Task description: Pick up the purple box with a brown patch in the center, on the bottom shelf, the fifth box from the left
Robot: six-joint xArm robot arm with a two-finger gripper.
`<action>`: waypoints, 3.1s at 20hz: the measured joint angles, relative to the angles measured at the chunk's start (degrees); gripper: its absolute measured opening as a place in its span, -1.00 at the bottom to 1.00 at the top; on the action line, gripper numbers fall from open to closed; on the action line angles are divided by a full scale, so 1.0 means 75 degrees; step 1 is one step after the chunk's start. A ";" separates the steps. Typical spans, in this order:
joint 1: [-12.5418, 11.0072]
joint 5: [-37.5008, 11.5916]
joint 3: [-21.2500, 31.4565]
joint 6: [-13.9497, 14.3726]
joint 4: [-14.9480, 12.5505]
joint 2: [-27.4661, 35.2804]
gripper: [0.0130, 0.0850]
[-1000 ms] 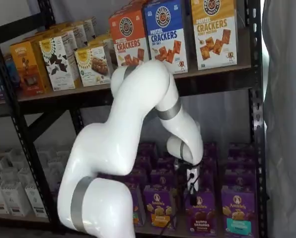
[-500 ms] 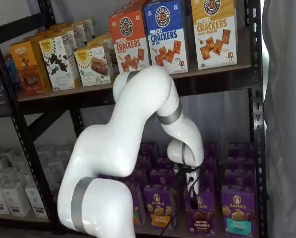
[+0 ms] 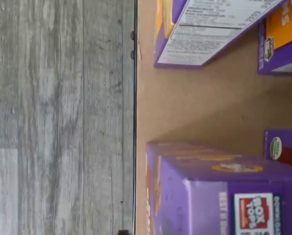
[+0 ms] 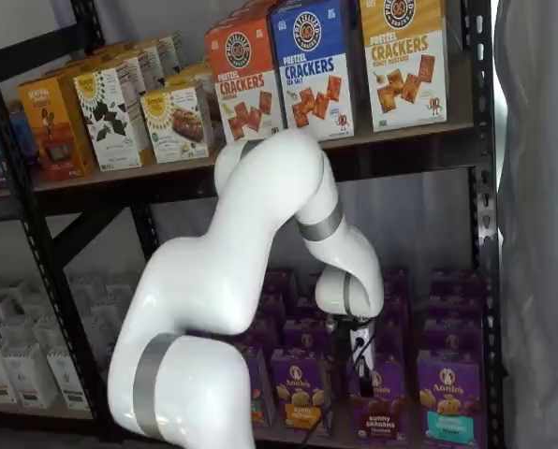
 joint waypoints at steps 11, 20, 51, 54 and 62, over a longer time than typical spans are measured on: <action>0.0026 -0.0038 0.0013 0.0065 -0.0042 0.0040 0.44; 0.0032 -0.0043 0.0079 -0.0026 0.0063 -0.0012 0.00; 0.0102 -0.0127 0.0794 -0.0096 0.0210 -0.0525 -0.33; 0.0159 -0.0195 0.1166 -0.0199 0.0375 -0.0806 -0.33; 0.0241 -0.0486 0.2330 -0.0380 0.0643 -0.1651 -0.33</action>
